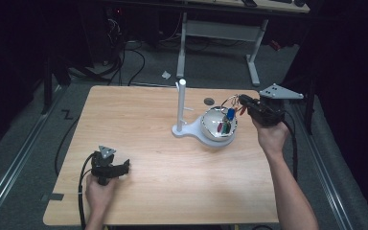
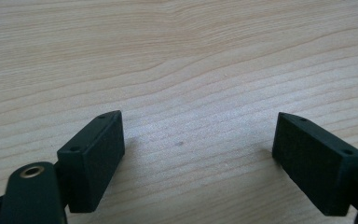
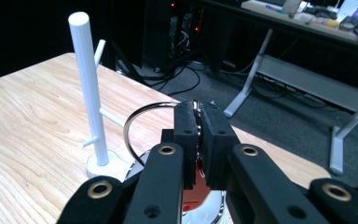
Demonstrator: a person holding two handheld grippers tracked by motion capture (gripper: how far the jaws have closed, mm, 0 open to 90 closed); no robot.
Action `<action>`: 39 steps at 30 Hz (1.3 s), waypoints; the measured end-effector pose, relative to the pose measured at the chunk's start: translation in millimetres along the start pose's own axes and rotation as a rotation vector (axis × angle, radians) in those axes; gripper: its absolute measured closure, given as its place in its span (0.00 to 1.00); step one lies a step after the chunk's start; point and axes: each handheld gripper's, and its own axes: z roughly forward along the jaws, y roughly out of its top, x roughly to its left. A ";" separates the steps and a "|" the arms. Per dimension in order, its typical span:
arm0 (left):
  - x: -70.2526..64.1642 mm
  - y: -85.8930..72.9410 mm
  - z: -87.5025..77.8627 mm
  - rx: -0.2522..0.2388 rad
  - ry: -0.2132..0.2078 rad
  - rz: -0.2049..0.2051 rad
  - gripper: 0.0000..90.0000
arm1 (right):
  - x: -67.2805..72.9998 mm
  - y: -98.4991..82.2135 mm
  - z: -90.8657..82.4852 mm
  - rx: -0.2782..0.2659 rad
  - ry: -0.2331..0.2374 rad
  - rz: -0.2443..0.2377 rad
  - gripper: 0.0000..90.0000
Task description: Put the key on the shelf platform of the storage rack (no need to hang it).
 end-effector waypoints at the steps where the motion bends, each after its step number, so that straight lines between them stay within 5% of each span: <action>1: 0.0 0.0 0.0 0.000 0.000 0.000 0.19 | 0.3 -0.6 2.2 0.001 0.001 0.001 0.96; 20: 0.0 -0.1 0.0 0.000 0.000 0.000 0.19 | 5.1 -22.0 43.4 0.116 0.016 0.013 0.96; 39: 0.0 -0.1 -0.1 0.000 0.000 0.001 0.19 | 6.8 -45.2 66.5 0.219 0.038 0.030 0.96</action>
